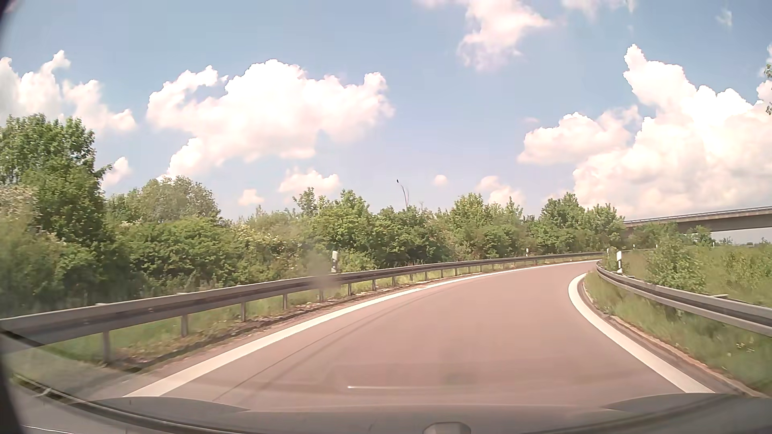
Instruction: Follow the waypoints while adhering to traffic rules and regulations
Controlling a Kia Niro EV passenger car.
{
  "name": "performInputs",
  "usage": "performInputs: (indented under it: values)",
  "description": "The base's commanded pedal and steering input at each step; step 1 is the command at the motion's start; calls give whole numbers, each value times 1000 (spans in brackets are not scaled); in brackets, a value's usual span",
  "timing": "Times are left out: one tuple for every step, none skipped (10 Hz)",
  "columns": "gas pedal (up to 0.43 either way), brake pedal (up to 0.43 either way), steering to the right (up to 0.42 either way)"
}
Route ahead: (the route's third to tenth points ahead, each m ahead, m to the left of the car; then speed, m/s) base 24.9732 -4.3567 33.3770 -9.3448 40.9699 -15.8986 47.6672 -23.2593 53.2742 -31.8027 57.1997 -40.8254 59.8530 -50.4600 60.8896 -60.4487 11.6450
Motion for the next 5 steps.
performInputs:
  values:
    - [87, 0, 87]
    - [87, 0, 86]
    - [87, 0, 85]
    - [87, 0, 85]
    - [87, 0, 85]
